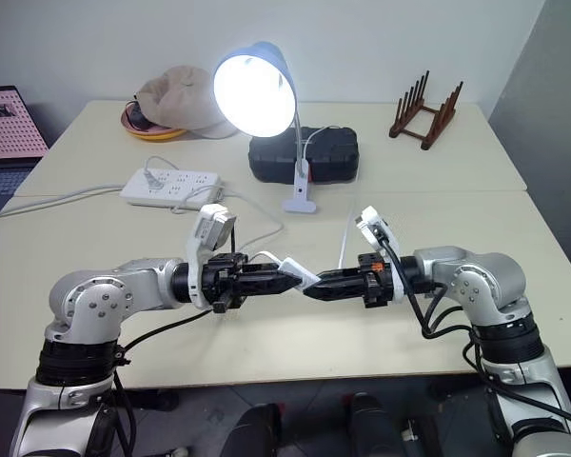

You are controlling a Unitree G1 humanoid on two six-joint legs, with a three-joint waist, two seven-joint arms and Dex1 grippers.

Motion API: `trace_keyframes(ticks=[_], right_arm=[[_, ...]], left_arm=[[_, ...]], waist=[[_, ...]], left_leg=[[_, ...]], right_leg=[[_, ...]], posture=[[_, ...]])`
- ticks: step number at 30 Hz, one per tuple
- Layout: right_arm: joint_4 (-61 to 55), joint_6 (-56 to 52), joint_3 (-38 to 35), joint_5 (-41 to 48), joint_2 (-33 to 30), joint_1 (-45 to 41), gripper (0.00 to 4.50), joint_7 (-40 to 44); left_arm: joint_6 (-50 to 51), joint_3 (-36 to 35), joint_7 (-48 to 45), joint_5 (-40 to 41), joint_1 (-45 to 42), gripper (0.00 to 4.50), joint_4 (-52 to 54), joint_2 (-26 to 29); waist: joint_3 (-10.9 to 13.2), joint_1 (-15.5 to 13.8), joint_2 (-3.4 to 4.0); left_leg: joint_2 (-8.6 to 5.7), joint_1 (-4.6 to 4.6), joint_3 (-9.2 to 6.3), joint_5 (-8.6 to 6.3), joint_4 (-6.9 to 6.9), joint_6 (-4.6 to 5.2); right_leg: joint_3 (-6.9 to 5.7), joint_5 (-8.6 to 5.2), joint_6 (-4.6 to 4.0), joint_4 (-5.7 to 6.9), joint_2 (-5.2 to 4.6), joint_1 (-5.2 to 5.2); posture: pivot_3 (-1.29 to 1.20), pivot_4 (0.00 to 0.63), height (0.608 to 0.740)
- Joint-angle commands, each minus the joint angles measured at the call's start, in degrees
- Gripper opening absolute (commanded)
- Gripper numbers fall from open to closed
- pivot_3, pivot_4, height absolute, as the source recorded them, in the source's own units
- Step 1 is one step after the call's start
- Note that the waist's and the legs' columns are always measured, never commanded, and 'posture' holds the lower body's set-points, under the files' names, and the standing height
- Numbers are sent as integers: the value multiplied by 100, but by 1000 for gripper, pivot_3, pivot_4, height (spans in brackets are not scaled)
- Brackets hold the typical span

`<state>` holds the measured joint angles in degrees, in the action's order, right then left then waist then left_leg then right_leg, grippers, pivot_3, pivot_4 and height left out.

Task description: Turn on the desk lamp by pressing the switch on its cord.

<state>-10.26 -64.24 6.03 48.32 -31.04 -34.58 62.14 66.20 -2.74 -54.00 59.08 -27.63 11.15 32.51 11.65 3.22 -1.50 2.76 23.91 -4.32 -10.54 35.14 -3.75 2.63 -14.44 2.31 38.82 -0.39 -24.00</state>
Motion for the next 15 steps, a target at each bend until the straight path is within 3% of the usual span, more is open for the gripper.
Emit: trace_keyframes(ticks=[1,7,10,15], right_arm=[[-22,117,15,16,-29,-144,398,78],[570,789,222,-643,102,-339,398,-95],[1187,1682,626,-1587,192,-561,398,-340],[2396,3317,1570,-3271,180,-944,398,-394]], left_arm=[[-98,-143,78,-85,114,2528,160,200],[-160,-638,250,64,659,3639,723,623],[-1056,-454,29,-842,991,4317,1121,1098],[-1987,-570,158,-1569,1016,4425,1300,1312]], waist=[[0,3,0],[0,17,-1],[0,21,0],[1,-31,1]], left_leg=[[0,0,0,0,0,0],[0,2,2,0,-5,0],[2,0,5,0,-6,0],[0,0,8,0,-7,-1]], right_leg=[[0,0,0,0,0,0],[1,-1,-2,0,0,-6],[4,-2,-3,0,0,-8],[6,-18,-33,-5,-2,-8]], posture=[[0,150,740],[0,150,740],[0,150,740],[0,150,740]])
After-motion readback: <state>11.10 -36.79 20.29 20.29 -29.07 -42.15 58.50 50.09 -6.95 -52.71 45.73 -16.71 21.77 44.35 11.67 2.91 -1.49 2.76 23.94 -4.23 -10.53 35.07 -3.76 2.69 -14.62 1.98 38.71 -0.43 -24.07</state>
